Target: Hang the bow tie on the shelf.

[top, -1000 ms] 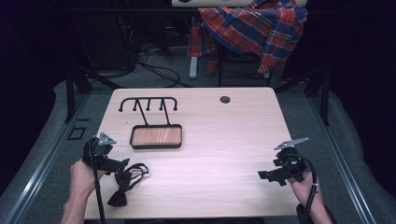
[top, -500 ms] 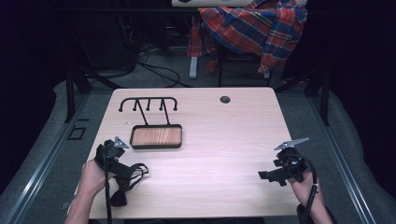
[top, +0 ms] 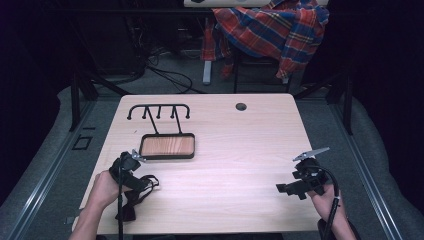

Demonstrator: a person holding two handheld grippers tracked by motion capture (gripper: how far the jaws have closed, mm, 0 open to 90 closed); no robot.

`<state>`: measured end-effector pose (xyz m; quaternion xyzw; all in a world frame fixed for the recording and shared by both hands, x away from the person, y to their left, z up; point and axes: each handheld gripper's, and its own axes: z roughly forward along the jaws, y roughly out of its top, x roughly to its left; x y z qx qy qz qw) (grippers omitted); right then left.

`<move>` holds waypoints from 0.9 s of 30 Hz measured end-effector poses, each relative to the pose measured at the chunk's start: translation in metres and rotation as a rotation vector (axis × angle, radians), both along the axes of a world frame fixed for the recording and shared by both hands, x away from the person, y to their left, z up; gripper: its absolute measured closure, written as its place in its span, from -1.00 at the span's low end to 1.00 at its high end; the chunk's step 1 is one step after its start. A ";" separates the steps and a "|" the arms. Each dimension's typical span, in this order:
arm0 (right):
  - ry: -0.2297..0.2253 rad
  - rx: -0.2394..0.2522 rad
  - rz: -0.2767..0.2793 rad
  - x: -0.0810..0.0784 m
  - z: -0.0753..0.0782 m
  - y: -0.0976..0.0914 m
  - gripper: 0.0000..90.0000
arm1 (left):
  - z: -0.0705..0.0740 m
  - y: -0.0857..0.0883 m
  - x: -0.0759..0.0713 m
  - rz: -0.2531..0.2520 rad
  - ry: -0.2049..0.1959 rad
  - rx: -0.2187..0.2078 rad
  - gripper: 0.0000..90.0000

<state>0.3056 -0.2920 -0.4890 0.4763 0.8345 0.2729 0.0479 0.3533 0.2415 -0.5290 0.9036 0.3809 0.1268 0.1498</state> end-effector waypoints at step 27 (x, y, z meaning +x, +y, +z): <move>0.018 -0.029 -0.006 0.002 -0.003 0.003 -0.67 | -0.010 -0.015 -0.007 -0.148 0.030 0.088 0.63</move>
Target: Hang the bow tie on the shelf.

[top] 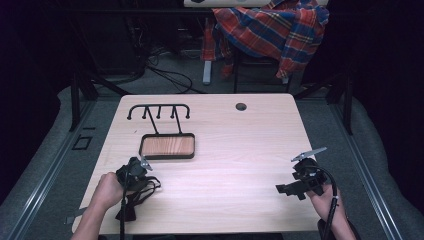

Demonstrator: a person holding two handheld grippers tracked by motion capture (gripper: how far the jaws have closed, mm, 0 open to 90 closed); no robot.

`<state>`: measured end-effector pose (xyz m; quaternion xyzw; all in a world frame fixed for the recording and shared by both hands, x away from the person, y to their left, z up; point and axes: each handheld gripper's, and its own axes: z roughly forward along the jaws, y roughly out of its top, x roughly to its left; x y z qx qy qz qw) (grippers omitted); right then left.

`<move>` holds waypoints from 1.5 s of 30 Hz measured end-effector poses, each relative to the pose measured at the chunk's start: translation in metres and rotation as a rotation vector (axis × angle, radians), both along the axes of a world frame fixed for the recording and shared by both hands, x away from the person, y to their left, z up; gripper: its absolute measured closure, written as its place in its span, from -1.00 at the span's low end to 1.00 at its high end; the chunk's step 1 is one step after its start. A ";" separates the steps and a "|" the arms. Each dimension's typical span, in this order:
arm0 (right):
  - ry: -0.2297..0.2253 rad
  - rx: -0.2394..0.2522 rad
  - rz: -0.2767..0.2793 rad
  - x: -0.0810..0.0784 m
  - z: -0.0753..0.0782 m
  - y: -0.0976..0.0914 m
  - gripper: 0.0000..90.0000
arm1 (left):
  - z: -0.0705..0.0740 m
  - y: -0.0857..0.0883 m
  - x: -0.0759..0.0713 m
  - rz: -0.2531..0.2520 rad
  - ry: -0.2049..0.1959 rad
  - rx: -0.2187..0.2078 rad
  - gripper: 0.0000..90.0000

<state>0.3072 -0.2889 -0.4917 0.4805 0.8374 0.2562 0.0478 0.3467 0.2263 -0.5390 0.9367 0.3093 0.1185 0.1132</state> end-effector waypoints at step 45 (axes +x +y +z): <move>0.033 -0.033 0.026 0.002 -0.003 0.003 -0.66 | -0.003 0.030 0.014 0.253 0.064 -0.057 0.32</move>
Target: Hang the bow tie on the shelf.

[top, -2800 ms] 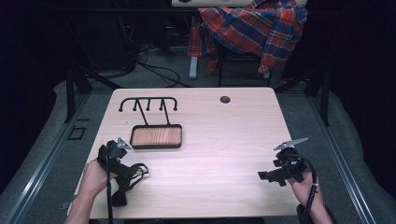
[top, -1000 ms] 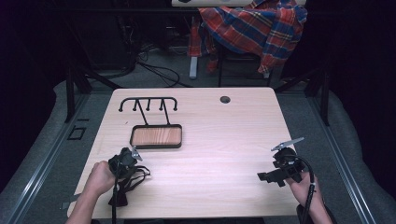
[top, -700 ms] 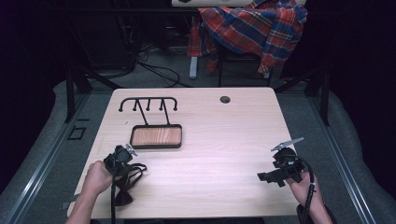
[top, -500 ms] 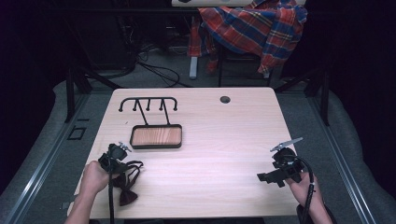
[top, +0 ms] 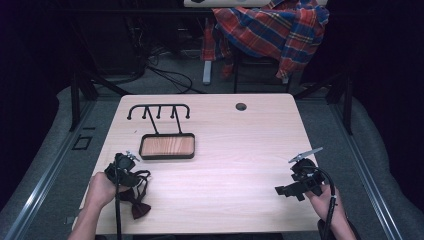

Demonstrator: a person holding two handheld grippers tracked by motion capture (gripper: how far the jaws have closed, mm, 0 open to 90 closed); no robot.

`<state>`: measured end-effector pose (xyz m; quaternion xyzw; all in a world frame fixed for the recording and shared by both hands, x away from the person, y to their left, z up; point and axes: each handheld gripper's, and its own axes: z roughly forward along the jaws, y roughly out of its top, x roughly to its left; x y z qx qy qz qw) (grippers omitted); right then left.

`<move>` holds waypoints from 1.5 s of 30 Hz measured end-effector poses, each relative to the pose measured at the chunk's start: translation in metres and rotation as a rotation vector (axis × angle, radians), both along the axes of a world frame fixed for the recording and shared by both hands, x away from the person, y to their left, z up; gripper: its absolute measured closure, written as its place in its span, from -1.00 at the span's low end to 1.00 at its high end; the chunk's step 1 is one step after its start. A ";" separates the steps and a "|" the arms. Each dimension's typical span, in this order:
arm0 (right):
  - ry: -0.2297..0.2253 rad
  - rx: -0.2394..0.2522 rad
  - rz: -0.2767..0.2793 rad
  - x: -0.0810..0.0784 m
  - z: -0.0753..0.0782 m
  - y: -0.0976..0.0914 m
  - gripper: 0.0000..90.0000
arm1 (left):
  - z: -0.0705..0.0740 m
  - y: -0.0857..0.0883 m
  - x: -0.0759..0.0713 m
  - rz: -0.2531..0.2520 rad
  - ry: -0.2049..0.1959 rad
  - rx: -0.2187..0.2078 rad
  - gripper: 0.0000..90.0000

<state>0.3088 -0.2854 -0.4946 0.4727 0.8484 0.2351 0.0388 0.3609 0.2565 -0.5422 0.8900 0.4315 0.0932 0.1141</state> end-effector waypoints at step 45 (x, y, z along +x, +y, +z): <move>0.015 0.013 0.002 0.000 -0.002 0.002 -0.66 | 0.009 0.003 -0.004 -0.011 -0.060 0.033 0.95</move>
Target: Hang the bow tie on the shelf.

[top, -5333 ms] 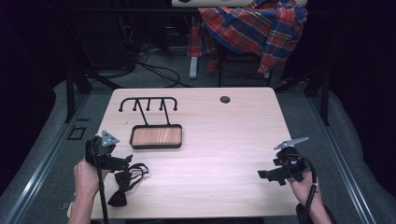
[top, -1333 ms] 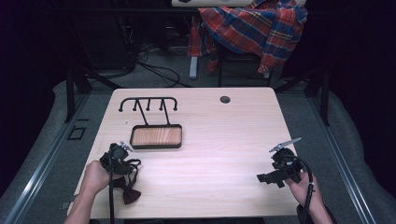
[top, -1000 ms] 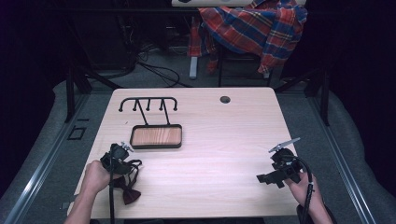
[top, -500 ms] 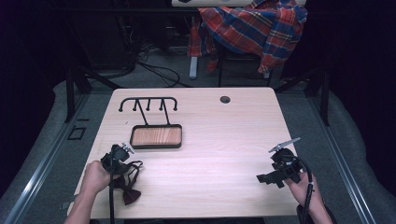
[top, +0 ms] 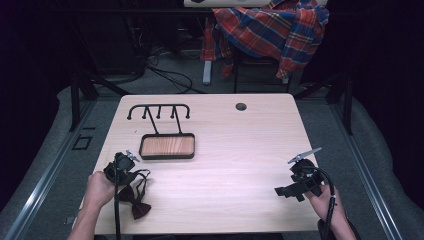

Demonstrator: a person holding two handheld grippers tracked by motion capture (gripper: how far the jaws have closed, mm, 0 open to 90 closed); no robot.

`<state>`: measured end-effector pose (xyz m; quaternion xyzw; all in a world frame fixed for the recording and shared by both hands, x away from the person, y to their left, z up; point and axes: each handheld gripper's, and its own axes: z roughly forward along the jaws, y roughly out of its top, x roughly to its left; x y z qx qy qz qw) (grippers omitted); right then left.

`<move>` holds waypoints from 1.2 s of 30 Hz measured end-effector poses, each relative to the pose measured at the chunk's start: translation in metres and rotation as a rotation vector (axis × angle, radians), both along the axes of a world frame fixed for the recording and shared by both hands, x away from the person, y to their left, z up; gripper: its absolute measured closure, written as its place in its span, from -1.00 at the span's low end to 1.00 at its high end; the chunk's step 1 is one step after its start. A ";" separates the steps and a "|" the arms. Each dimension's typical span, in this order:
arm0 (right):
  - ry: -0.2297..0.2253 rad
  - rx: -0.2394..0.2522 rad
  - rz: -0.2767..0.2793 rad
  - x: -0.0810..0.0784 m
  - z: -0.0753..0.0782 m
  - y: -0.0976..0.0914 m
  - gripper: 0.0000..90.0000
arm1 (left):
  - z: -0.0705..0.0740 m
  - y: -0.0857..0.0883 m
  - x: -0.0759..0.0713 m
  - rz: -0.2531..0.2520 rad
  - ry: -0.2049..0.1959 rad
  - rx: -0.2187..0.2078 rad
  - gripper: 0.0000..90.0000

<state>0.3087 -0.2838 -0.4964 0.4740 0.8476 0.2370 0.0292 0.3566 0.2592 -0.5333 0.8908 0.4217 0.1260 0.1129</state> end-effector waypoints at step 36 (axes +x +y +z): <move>0.016 -0.007 0.006 0.000 -0.003 0.001 -0.66 | 0.046 0.009 -0.021 0.077 -0.234 -0.070 0.96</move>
